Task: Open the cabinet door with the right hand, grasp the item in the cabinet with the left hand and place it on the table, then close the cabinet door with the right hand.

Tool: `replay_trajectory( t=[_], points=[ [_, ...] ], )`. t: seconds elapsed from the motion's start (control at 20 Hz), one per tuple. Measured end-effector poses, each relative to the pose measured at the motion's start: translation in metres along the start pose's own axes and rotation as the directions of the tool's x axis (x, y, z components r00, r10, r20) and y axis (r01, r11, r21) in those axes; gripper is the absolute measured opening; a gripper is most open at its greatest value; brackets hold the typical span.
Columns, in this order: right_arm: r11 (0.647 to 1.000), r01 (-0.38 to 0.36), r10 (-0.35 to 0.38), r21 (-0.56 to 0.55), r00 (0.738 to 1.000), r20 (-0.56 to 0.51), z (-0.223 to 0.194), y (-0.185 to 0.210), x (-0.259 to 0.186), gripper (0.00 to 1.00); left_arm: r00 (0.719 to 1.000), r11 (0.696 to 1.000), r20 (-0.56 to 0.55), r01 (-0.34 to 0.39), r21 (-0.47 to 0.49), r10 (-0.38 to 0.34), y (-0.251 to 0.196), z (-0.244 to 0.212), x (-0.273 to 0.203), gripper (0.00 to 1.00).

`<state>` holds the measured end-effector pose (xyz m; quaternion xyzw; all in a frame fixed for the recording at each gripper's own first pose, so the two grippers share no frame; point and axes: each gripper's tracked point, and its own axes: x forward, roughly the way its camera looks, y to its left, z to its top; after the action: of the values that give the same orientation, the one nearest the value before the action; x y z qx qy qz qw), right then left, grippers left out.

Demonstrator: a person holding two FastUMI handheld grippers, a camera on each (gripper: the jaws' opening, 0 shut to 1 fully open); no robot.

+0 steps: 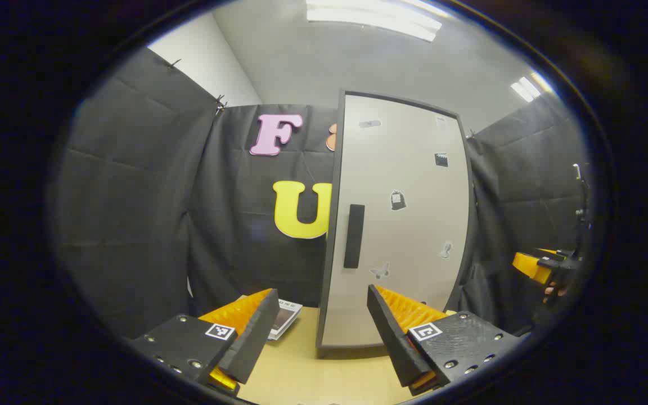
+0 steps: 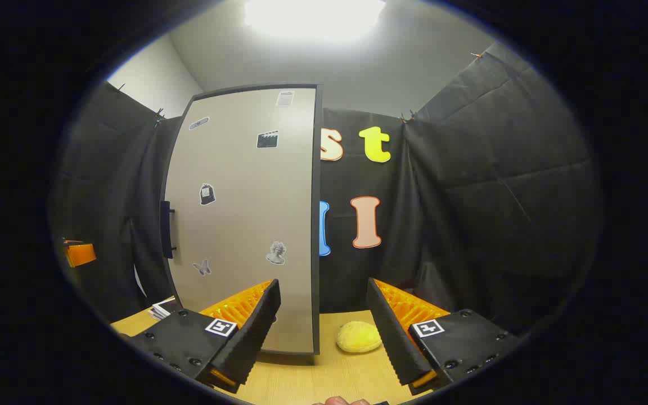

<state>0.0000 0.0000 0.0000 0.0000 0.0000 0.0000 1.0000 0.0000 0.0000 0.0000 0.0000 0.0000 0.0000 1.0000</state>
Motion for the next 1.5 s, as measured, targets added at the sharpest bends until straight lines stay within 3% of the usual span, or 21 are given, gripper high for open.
replay_trajectory(
  t=[0.1,0.35,0.6,0.75,0.95,1.3,1.5],
  points=[
    [1.000,-0.010,0.010,-0.015,1.000,0.000,-0.003,-0.010,0.007,0.97,0.999,0.999,-0.013,-0.039,0.014,0.040,-0.005,-0.003,0.000,0.98],
    [0.997,-0.066,0.065,-0.036,0.997,-0.043,-0.019,-0.037,0.022,0.98,0.995,0.994,-0.027,-0.098,-0.039,0.097,-0.042,-0.003,-0.002,0.94],
    [0.990,-0.132,0.130,-0.054,0.991,-0.037,-0.027,-0.037,0.039,0.96,0.980,0.981,-0.048,-0.191,0.034,0.192,-0.052,-0.014,-0.013,0.94],
    [0.987,-0.149,0.146,-0.062,0.988,-0.041,-0.029,-0.030,0.043,0.97,0.983,0.984,-0.042,-0.176,0.032,0.177,-0.057,-0.017,-0.009,0.94],
    [0.995,-0.104,0.103,-0.010,0.992,-0.076,-0.035,-0.015,0.047,0.98,0.991,0.991,-0.063,-0.117,0.060,0.120,-0.044,-0.023,0.004,0.96],
    [0.998,0.012,-0.005,0.057,0.993,-0.118,-0.033,0.018,0.042,0.97,0.998,0.998,-0.046,-0.042,0.056,0.045,0.012,-0.023,0.019,0.94],
    [0.998,0.015,-0.007,0.065,0.993,-0.117,-0.023,0.048,0.045,0.94,0.997,0.999,-0.073,-0.028,0.028,0.030,0.044,-0.033,0.015,0.94]
  ],
)
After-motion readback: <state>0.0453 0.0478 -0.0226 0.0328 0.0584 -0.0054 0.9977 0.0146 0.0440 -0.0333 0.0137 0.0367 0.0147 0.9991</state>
